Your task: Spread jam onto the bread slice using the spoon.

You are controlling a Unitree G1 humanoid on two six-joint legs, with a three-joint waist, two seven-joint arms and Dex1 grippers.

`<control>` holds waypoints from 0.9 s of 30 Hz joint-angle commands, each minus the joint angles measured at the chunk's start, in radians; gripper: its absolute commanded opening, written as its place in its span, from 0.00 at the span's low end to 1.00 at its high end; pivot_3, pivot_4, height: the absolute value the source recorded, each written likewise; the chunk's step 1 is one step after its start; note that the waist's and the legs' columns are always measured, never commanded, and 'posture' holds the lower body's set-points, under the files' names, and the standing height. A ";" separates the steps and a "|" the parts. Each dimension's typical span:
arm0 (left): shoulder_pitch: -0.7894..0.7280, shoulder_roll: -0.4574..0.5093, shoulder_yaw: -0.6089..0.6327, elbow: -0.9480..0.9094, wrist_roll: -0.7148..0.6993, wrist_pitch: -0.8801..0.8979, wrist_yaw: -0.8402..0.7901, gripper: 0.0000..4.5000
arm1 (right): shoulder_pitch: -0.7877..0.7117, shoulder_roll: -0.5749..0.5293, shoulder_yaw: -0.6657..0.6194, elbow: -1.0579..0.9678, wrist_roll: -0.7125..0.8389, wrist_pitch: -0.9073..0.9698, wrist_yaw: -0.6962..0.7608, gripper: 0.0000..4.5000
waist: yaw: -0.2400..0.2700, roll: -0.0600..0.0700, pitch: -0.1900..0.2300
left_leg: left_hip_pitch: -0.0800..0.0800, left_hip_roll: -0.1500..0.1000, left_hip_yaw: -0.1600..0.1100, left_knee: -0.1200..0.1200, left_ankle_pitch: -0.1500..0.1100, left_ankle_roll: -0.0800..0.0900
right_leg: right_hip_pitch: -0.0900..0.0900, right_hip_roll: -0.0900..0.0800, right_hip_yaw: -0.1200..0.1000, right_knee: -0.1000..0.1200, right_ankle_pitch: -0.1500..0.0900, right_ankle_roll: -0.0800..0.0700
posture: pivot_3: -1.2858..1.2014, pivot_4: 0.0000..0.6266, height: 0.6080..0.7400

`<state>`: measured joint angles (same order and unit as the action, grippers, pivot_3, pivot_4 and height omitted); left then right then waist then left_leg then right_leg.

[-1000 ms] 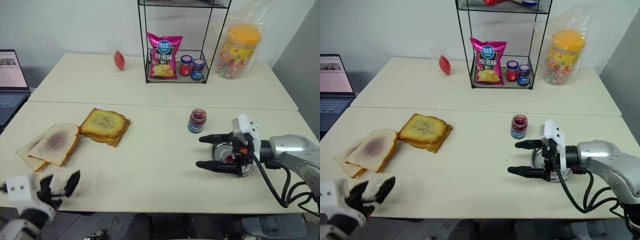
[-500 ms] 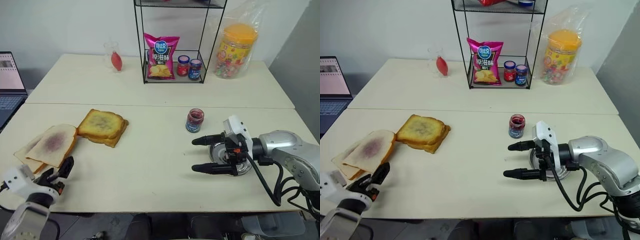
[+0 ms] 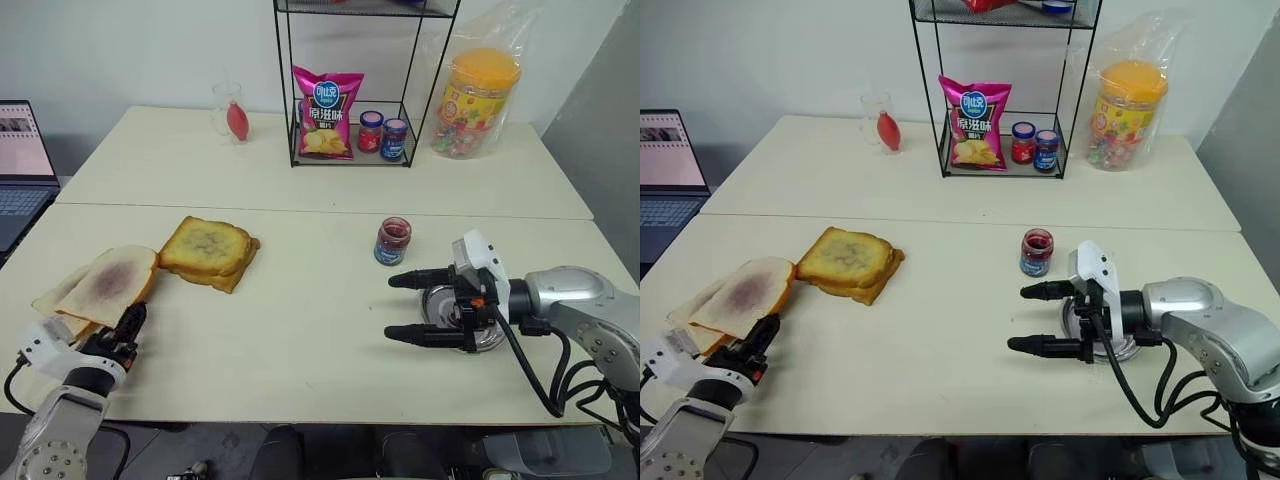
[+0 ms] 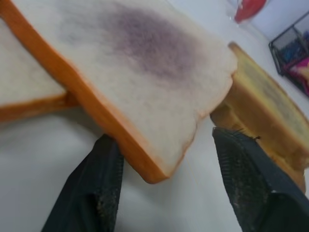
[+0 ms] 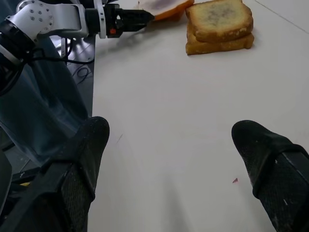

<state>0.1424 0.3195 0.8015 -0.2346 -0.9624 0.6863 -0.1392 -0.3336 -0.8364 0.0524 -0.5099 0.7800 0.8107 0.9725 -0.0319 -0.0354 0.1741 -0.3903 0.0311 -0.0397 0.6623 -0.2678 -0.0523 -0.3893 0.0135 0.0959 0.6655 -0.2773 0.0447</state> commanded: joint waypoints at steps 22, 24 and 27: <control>0.078 0.380 0.060 -0.196 -0.341 0.123 0.012 0.01 | 0.013 -0.004 -0.089 -0.006 0.042 0.026 -0.023 1.00 | 0.002 -0.003 0.002 | -0.001 0.001 -0.002 0.000 0.000 0.000 | -0.001 0.001 -0.002 0.000 -0.003 0.001 | 0.52 0.24 1.00; 0.032 0.591 0.045 -0.192 -0.387 0.210 -0.121 0.01 | 0.051 -0.011 -0.124 -0.042 0.065 0.041 -0.038 1.00 | 0.010 -0.003 0.003 | -0.001 0.000 -0.003 0.000 0.000 0.000 | -0.001 0.000 -0.003 -0.001 -0.004 0.001 | 0.52 0.24 1.00; -0.023 0.737 0.010 -0.154 -0.429 0.276 -0.234 0.01 | 0.080 -0.013 -0.147 -0.075 0.085 0.056 -0.061 1.00 | 0.009 0.004 0.007 | -0.002 -0.001 -0.003 0.000 0.000 0.000 | -0.001 -0.002 -0.004 -0.002 -0.006 -0.003 | 0.52 0.24 1.00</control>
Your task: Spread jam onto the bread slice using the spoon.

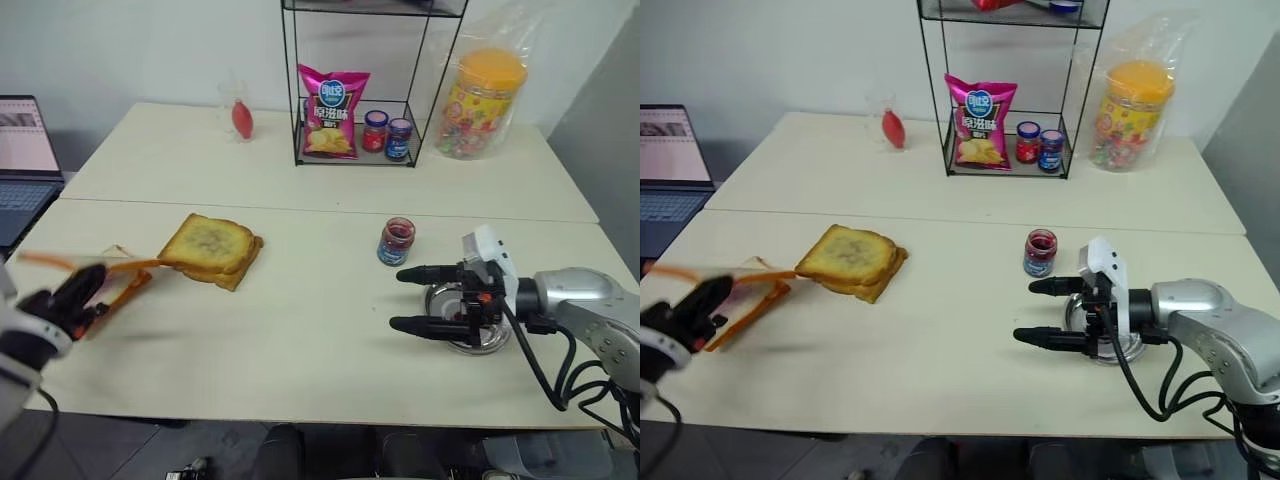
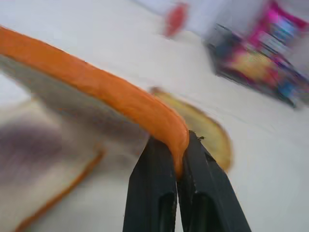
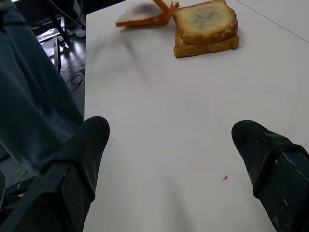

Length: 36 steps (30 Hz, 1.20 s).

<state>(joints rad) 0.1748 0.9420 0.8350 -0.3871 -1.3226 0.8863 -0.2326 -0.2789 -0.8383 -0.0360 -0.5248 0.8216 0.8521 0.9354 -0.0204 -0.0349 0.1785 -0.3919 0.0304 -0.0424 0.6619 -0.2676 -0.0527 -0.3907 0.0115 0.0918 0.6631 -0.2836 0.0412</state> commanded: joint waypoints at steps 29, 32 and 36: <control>-0.734 -0.184 -1.224 0.561 1.009 -0.513 -0.946 0.01 | 0.300 -0.001 -0.277 -0.276 0.202 0.068 -0.347 1.00 | -0.011 0.008 0.005 | -0.009 -0.002 0.005 0.002 0.000 0.001 | -0.014 0.003 0.006 0.017 -0.002 0.005 | 0.52 0.24 1.00; -0.739 -0.222 -1.211 0.574 1.034 -0.524 -0.958 0.01 | 0.311 -0.013 -0.289 -0.276 0.213 0.068 -0.350 1.00 | -0.001 0.008 0.005 | -0.009 -0.002 0.004 0.002 0.000 0.001 | -0.014 0.003 0.005 0.017 -0.002 0.005 | 0.52 0.24 1.00; -0.736 -0.209 -1.191 0.581 1.055 -0.521 -1.000 0.20 | 0.331 -0.025 -0.300 -0.275 0.216 0.064 -0.349 1.00 | 0.004 0.008 0.005 | -0.009 -0.002 0.004 0.004 0.000 0.001 | -0.013 0.002 0.005 0.017 -0.001 0.006 | 0.52 0.24 1.00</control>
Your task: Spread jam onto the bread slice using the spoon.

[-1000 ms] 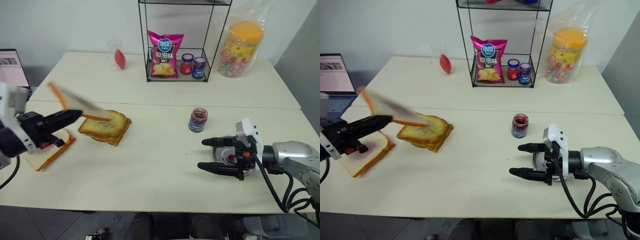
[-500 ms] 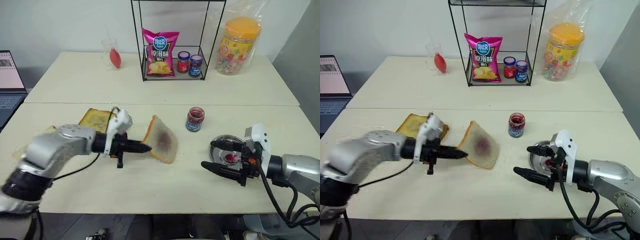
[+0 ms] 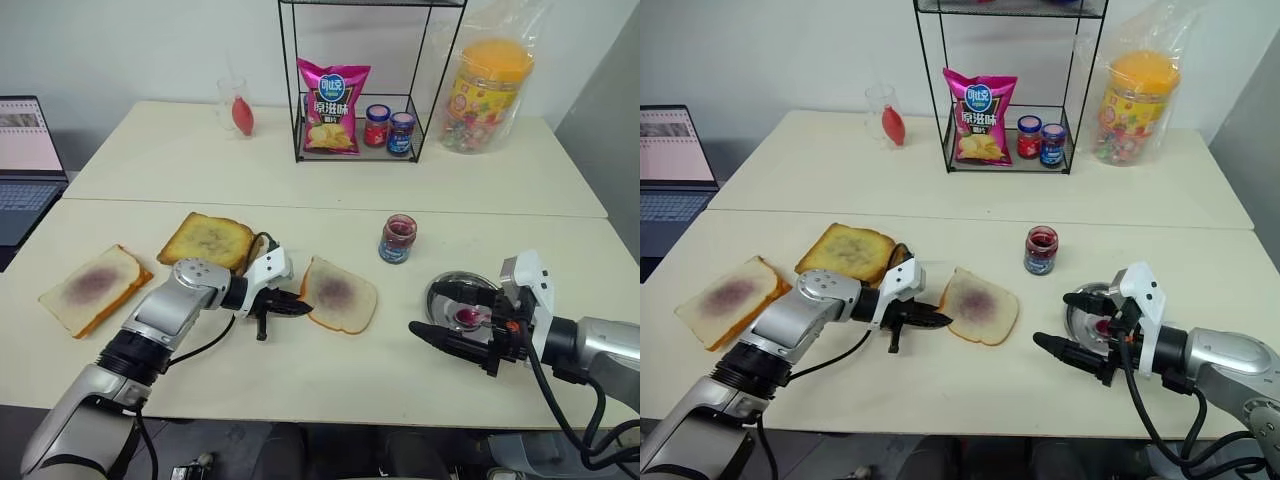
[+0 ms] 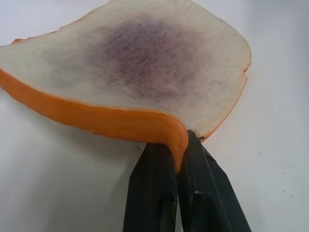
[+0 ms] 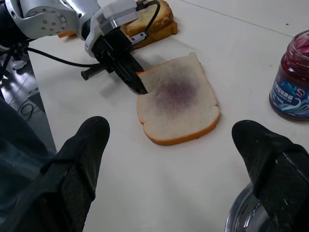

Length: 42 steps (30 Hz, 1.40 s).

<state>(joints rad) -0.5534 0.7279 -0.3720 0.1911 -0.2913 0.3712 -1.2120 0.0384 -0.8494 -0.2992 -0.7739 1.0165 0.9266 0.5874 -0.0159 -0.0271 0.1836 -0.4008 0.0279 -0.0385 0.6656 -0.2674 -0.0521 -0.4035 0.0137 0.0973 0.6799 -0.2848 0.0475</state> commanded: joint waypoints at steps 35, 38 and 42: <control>-0.149 -0.209 0.142 -0.283 -0.078 -0.071 -0.061 1.00 | 0.313 0.458 -0.197 0.319 0.501 -0.282 -0.749 1.00 | -0.034 0.004 -0.004 | 0.002 0.002 0.001 -0.002 0.001 0.001 | -0.001 0.002 0.003 0.002 0.000 0.000 | 0.52 0.24 1.00; -0.132 -0.186 0.154 -0.295 -0.081 -0.058 -0.059 1.00 | 0.289 0.482 -0.197 0.347 0.519 -0.294 -0.774 1.00 | -0.034 0.004 -0.004 | 0.001 0.002 0.001 -0.002 0.001 0.001 | -0.001 0.002 0.002 0.001 0.000 0.000 | 0.52 0.24 1.00; -0.104 -0.160 0.168 -0.314 -0.089 -0.049 -0.048 1.00 | 0.251 0.507 -0.181 0.369 0.511 -0.298 -0.795 1.00 | -0.037 0.004 -0.004 | 0.001 0.001 0.002 -0.002 0.001 0.001 | -0.001 0.002 0.003 0.001 0.000 0.000 | 0.52 0.24 1.00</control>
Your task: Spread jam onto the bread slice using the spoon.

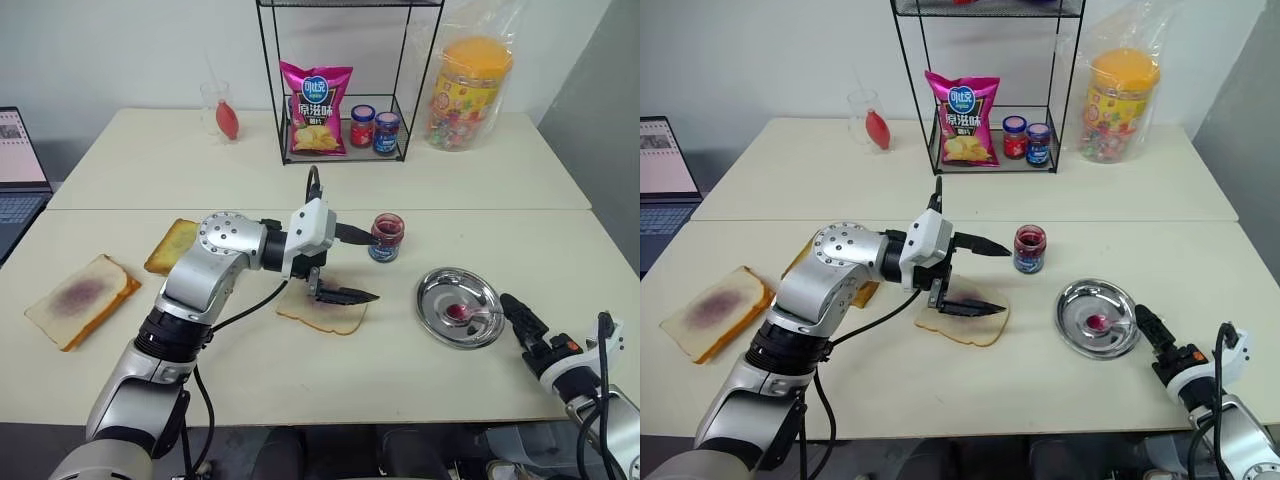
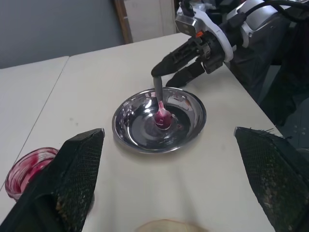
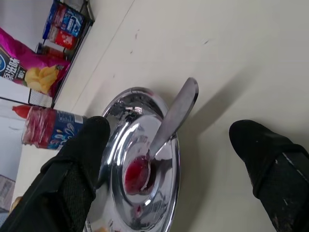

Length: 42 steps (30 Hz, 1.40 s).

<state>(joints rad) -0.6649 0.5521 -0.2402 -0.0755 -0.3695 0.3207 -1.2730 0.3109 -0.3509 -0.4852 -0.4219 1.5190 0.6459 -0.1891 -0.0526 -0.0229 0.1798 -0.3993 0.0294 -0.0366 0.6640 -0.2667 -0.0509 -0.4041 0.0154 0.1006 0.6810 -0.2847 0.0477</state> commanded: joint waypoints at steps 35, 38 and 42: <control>0.051 0.033 0.050 -0.097 -0.030 0.044 0.068 1.00 | -0.139 0.017 -0.019 0.142 -0.012 -0.018 0.048 0.01 | -0.003 0.000 0.000 | 0.001 0.000 0.001 0.000 0.003 0.005 | 0.000 0.000 0.001 0.000 0.004 0.000 | 0.52 0.24 1.00; 0.061 0.041 0.058 -0.095 -0.030 0.046 0.075 1.00 | -0.137 -0.030 -0.005 0.099 -0.048 0.003 0.080 0.01 | -0.003 0.000 0.000 | 0.001 0.000 0.001 0.000 0.003 0.005 | 0.000 0.000 0.001 0.000 0.004 0.000 | 0.52 0.24 1.00; 0.066 0.059 0.103 -0.077 -0.048 0.080 0.100 1.00 | -0.153 -0.120 -0.022 -0.006 -0.022 0.033 0.081 0.01 | -0.002 0.001 0.000 | 0.000 0.000 0.000 -0.001 0.003 0.005 | 0.000 0.000 0.000 0.000 0.004 0.000 | 0.52 0.24 1.00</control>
<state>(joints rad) -0.5946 0.5928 -0.1971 -0.1398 -0.3928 0.3781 -1.1974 0.1722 -0.4193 -0.4848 -0.3390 1.4735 0.6633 -0.1107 -0.0551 -0.0223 0.1801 -0.3994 0.0294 -0.0364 0.6634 -0.2637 -0.0461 -0.4045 0.0158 0.1006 0.6806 -0.2807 0.0479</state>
